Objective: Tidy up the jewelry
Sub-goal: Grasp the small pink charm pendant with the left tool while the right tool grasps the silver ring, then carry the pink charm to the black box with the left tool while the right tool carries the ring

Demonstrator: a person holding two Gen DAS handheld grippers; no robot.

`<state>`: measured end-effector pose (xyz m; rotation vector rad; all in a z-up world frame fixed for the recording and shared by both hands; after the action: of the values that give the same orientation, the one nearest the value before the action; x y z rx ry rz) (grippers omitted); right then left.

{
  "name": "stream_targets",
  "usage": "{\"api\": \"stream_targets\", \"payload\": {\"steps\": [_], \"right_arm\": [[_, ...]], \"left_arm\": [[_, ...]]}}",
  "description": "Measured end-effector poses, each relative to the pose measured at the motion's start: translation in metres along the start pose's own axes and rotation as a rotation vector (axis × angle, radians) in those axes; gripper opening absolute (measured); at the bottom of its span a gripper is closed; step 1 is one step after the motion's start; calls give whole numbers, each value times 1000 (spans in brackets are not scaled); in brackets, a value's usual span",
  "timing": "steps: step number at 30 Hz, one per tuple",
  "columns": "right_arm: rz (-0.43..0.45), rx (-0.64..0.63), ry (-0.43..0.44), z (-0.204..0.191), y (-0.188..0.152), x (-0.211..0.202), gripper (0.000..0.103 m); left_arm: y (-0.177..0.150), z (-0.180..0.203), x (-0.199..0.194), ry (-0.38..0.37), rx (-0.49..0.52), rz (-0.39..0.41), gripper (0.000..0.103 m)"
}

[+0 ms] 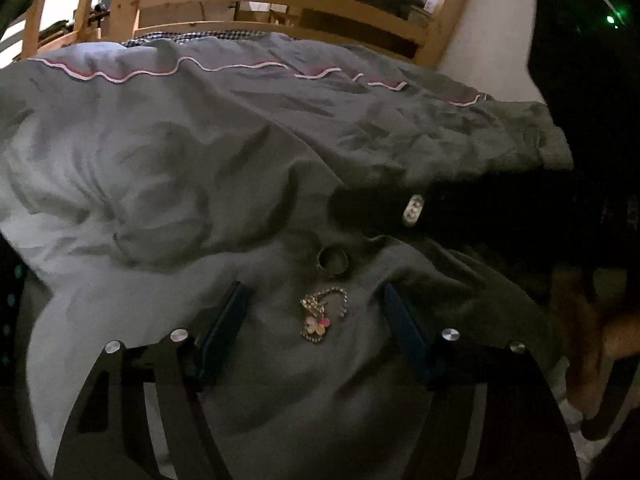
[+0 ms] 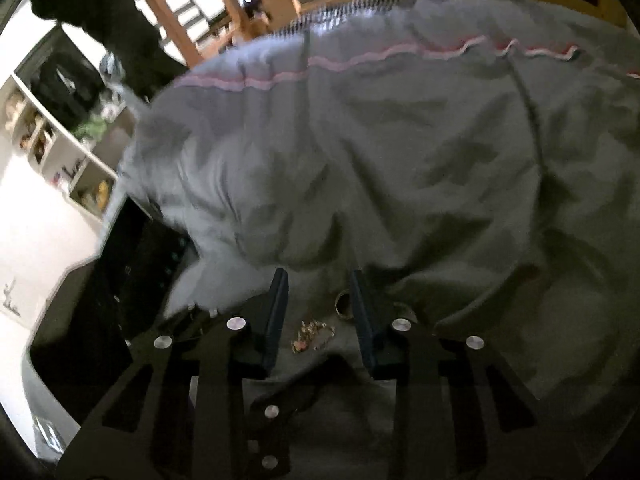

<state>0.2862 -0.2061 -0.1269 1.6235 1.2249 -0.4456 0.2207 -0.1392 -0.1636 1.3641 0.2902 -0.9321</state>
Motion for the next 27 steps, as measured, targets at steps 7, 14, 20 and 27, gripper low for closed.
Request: {"api": "stream_targets", "payload": {"steps": [7, 14, 20, 27], "right_arm": [[-77, -73, -124, 7, -16, 38, 32], [-7, -66, -126, 8, -17, 36, 20], [105, 35, -22, 7, -11, 4, 20], [159, 64, 8, -1, -13, -20, 20]], "left_arm": [[-9, -5, 7, -6, -1, -25, 36], [-14, -19, 1, -3, -56, -38, 14], [-16, -19, -3, 3, -45, -20, 14], [-18, -22, -24, 35, -40, 14, 14]]}}
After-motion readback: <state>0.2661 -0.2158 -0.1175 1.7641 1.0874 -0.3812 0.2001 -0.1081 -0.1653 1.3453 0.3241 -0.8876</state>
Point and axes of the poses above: each gripper's, at about its wrist camera, not at the fingertips, and x roughly the way its jaws point, z to its right, y to its top, the point moved 5 cm from there along x, roughly the way its jaws point, and after that the axes turned 6 degrees about z, right-handed, at the moved point
